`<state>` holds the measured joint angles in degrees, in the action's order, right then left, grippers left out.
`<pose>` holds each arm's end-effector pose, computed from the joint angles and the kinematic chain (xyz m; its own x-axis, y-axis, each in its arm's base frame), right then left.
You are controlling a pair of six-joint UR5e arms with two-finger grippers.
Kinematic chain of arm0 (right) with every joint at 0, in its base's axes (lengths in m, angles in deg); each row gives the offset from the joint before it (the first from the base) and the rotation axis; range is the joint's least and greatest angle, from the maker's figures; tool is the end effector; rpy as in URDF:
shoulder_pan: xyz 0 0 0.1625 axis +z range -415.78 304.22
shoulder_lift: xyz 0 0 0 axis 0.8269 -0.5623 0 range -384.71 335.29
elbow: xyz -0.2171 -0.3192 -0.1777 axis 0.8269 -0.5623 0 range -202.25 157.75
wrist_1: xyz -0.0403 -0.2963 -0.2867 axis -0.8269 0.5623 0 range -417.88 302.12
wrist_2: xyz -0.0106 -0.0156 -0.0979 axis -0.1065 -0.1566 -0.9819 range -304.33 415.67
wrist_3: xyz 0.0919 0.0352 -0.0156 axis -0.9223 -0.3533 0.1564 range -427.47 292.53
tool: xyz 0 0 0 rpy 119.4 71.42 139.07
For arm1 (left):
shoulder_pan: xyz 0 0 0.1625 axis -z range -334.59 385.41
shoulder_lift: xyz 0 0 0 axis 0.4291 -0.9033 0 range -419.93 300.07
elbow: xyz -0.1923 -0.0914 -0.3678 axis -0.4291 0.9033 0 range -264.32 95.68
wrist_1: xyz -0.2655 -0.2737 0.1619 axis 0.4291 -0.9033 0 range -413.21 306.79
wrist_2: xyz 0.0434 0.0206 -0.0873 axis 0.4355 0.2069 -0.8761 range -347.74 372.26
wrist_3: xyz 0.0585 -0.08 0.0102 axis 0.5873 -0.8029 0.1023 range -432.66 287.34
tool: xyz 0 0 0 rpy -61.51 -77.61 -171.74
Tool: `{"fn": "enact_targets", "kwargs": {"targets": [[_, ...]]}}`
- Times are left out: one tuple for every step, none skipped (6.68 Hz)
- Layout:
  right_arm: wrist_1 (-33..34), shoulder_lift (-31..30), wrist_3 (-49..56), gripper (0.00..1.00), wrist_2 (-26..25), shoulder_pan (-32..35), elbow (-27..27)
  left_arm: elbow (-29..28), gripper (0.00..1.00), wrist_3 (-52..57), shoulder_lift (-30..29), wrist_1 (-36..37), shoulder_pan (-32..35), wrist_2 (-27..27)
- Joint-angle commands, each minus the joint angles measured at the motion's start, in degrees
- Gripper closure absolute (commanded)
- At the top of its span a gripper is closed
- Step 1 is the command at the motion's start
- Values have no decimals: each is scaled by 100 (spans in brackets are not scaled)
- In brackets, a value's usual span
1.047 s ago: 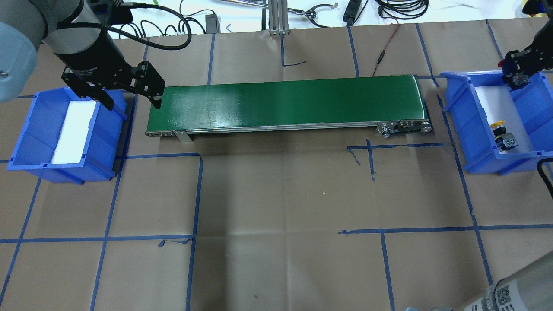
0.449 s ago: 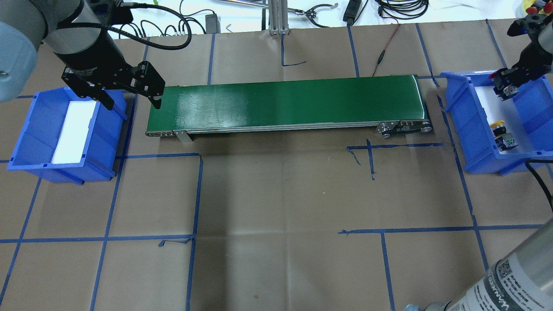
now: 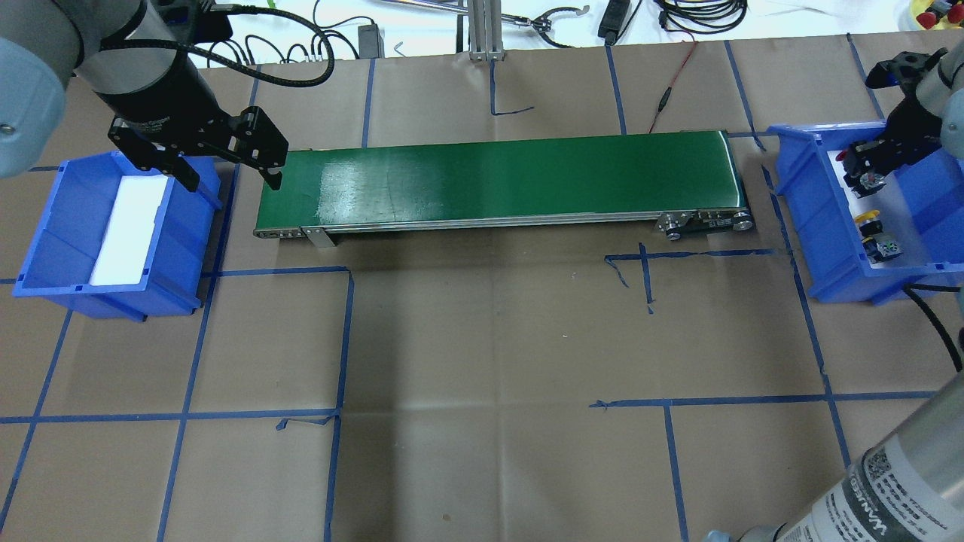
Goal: Transport two buttons from left to right
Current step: 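Lower the red button onto the foam and open the right gripper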
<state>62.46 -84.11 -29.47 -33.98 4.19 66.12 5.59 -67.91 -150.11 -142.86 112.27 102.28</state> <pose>-0.2151 -0.6398 0.2410 -0.9903 -0.1387 0.0098 -0.1388 0.9901 -0.0226 -0.1061 -0.5002 0.4878 -0.9996 0.0280 -0.0008 0.0280 0.9996 -0.0047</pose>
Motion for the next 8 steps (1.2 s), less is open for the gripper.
{"fn": "enact_targets", "kwargs": {"targets": [[-20, 34, -134, 68, 34, 5, -3, 0, 0, 0, 0, 0, 6, 6], [24, 34, -135, 3, 235, 23, 5, 0, 0, 0, 0, 0, -2, 6], [-11, 34, -126, 1, 333, 23, -3, 9, 0, 0, 0, 0, 6, 6], [-20, 8, -135, 0, 325, 23, -38, 9, 0, 0, 0, 0, 6, 6], [-20, -27, -144, 0, 325, 23, -56, 9, 0, 0, 0, 0, 6, 6], [-28, -80, -153, 1, 325, 32, -91, 9, 0, 0, 0, 0, -2, 6], [-46, -255, -153, 1, 316, 40, -161, 9, 0, 0, 0, 0, 6, 6], [-98, -587, -153, 1, 316, 40, -170, 9, 0, 0, 0, 0, -2, -2]]}}
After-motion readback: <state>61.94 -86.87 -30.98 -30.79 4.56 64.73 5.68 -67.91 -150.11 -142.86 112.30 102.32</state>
